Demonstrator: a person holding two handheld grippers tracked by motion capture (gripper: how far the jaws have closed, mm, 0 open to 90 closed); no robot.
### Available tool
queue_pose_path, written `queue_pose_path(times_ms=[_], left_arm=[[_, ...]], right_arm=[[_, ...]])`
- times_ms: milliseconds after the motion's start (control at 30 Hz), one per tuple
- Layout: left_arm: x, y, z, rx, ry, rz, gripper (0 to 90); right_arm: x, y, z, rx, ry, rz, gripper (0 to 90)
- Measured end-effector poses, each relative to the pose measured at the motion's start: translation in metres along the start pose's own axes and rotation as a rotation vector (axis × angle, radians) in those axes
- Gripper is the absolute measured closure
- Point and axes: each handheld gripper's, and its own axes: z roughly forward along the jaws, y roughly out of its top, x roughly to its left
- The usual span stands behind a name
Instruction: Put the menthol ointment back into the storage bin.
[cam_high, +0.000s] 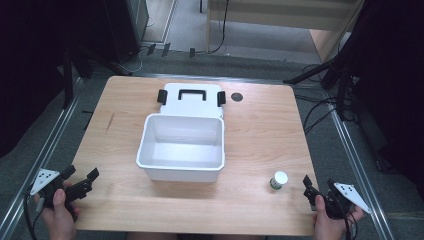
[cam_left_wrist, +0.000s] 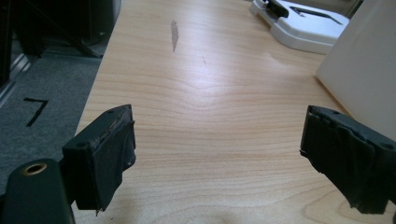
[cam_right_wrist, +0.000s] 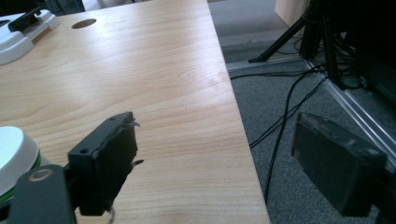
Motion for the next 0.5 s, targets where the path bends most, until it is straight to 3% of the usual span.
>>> queue_pose_path(times_ms=[67,100,200,300,367,400,433,467,500], left_arm=[[0.001,-0.001,-0.001,-0.012,-0.013,-0.005,10.8],[0.001,-0.001,-0.002,-0.018,-0.016,-0.003,10.8],[0.000,-0.001,-0.001,-0.014,-0.007,0.001,10.8],[-0.001,-0.001,-0.002,-0.022,-0.001,-0.005,12.9],[-0.001,-0.003,-0.005,-0.057,0.030,-0.010,12.9],[-0.003,-0.003,-0.005,-0.060,0.040,-0.008,12.9],[-0.003,-0.003,-0.005,-0.060,0.040,-0.008,12.9],[-0.004,-0.002,-0.003,-0.044,0.047,0.007,12.9],[-0.004,-0.002,-0.003,-0.044,0.047,0.007,12.9]], right_arm=[[0.000,0.001,0.000,0.008,0.009,-0.003,19.1],[-0.001,0.005,-0.004,0.008,0.050,0.031,22.0],[-0.002,0.013,-0.009,0.018,0.081,0.051,21.9],[-0.001,0.025,-0.017,0.060,0.072,0.004,22.0],[0.000,0.031,-0.020,0.110,0.055,-0.045,22.0],[0.001,0.034,-0.021,0.131,0.054,-0.076,21.9],[0.001,0.034,-0.021,0.131,0.054,-0.076,21.9],[0.003,0.042,-0.023,0.175,0.043,-0.115,22.6],[0.003,0.042,-0.023,0.175,0.043,-0.115,22.6]])
